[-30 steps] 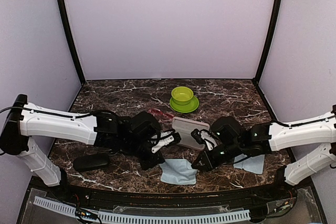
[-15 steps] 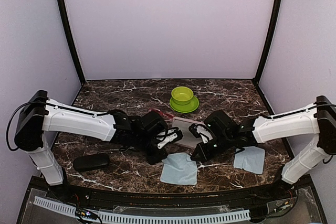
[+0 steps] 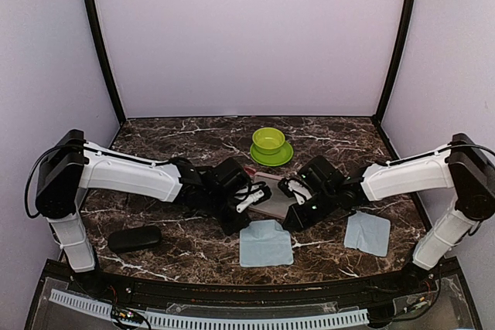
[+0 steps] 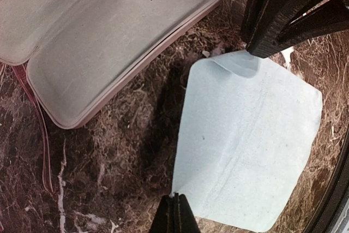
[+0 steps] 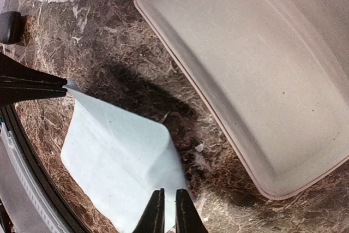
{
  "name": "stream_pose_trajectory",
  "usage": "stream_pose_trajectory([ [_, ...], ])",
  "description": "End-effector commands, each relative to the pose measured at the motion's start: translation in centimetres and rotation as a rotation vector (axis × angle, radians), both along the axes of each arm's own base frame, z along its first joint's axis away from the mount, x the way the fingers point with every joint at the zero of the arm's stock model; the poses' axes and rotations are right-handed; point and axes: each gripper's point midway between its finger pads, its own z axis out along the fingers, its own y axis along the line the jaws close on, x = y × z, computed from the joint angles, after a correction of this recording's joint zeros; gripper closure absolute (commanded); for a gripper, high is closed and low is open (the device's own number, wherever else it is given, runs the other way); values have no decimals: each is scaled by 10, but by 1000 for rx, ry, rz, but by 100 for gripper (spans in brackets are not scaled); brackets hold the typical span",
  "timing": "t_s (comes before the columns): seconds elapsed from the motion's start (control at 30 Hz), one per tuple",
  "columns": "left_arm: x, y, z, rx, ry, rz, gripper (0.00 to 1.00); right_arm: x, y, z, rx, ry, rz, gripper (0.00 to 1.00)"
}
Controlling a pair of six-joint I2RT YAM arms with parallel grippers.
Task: Organize the sunglasses
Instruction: Place the glasses cleaning cloth at the corner of the board, then pick up the glasses cleaning cloth from the corner of the board.
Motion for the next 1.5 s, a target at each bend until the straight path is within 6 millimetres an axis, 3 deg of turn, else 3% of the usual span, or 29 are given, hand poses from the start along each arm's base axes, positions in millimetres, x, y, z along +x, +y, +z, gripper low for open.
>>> stream_pose_trajectory([
  [0.0, 4, -9, 11, -32, -14, -20, 100, 7, 4, -2, -4, -11, 26, 88],
  [0.3, 3, -11, 12, -42, -10, -32, 100, 11, 6, -2, -9, -32, 37, 77],
  [0.6, 3, -10, 13, -45, -13, -33, 100, 16, 4, -6, -48, -58, 51, 75],
  [1.13, 1, -11, 12, -50, -6, -40, 100, 25, 2, -11, -93, -89, 55, 100],
  [1.47, 0, -11, 14, -57, -4, -36, 100, 19, 3, 8, -45, -108, 75, 100],
])
